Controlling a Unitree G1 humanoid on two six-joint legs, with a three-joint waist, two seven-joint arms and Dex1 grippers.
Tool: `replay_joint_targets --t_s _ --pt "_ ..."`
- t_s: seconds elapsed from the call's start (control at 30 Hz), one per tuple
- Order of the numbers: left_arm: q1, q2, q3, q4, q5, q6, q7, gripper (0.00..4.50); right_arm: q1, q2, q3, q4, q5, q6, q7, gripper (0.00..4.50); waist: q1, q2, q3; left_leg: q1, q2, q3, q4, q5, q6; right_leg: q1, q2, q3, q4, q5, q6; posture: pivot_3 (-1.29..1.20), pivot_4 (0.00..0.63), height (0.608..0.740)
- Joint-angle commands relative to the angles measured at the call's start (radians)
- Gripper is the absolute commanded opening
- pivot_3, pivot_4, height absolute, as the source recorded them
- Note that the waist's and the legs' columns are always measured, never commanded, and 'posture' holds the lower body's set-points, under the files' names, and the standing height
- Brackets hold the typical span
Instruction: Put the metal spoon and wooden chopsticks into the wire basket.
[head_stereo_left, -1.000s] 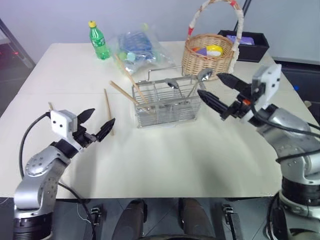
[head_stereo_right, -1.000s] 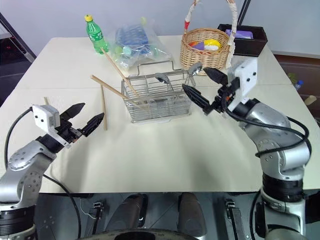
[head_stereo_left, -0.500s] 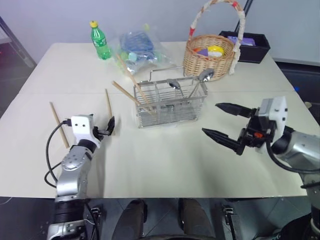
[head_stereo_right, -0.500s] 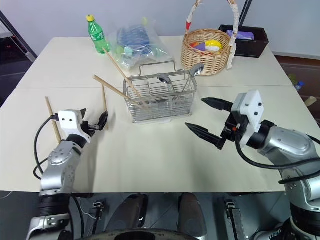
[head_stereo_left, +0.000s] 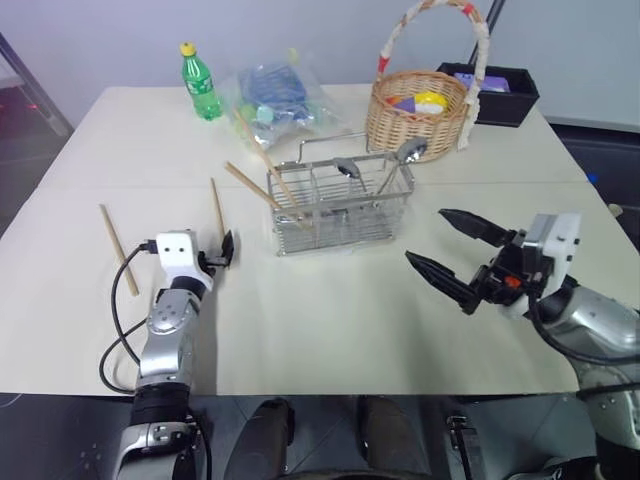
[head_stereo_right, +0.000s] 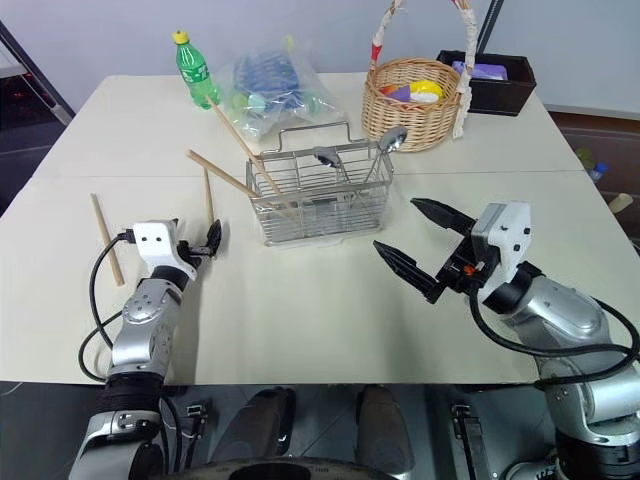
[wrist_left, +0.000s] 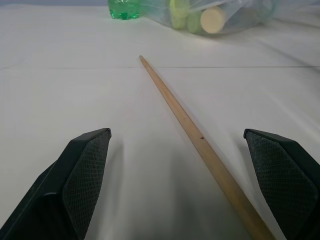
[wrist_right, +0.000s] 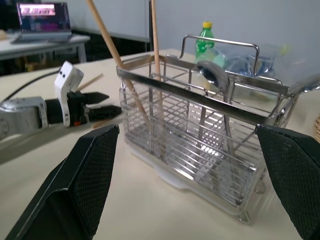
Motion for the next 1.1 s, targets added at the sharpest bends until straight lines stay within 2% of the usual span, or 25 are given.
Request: replay_joint_targets --t_s 0.03,0.17,0.3,0.43,0.57,0.87,1.1 --pt "-0.008 0.016 0.021 -0.031 -0.027 -0.013 -0.027 4.5 0.001 0.016 0.001 -0.037 0.0 -0.038 -0.016 4.46 0.0 0.0 0.0 0.0 0.0 0.0 0.0 0.0 0.0 0.0 0.0 0.0 0.0 0.0 0.0 0.0 0.15 0.74" --pt "-0.01 0.026 0.035 -0.076 -0.049 0.0 -0.036 4.5 0.009 0.029 0.015 -0.023 -0.015 -0.064 -0.014 4.46 0.0 0.0 0.0 0.0 0.0 0.0 0.0 0.0 0.0 0.0 0.0 0.0 0.0 0.0 0.0 0.0 0.15 0.74" --pt "-0.048 0.026 0.037 -0.093 -0.031 0.044 0.022 4.5 0.017 0.036 0.034 -0.016 -0.03 -0.085 -0.013 4.46 0.0 0.0 0.0 0.0 0.0 0.0 0.0 0.0 0.0 0.0 0.0 0.0 0.0 0.0 0.0 0.0 0.15 0.74" --pt "-0.124 -0.001 0.045 -0.102 -0.031 0.174 0.131 4.5 0.014 0.031 0.037 -0.028 -0.015 -0.079 -0.012 4.46 0.0 0.0 0.0 0.0 0.0 0.0 0.0 0.0 0.0 0.0 0.0 0.0 0.0 0.0 0.001 0.0 0.15 0.74" --pt "-0.194 0.004 0.005 -0.107 0.006 0.273 0.169 4.5 -0.006 0.019 0.035 -0.043 0.008 -0.061 -0.018 4.46 0.0 0.0 0.0 0.0 -0.001 -0.001 0.0 0.0 0.0 0.0 0.0 0.0 0.0 0.001 0.001 0.0 0.15 0.74" --pt "-0.399 -0.006 0.005 -0.026 0.056 0.626 0.338 4.5 -0.029 0.0 0.035 -0.063 0.037 -0.028 -0.04 4.46 -0.002 -0.001 0.0 0.0 -0.001 -0.001 0.0 0.0 0.0 0.0 0.0 0.0 0.001 0.001 0.001 0.0 0.15 0.74" --pt "-0.448 -0.046 -0.001 0.025 0.08 0.719 0.406 4.5 -0.022 -0.012 0.019 -0.086 0.06 -0.008 -0.072 4.46 0.0 -0.001 0.0 0.0 -0.001 -0.001 0.001 0.0 0.0 0.0 0.0 0.0 0.002 0.001 0.001 0.0 0.15 0.74"
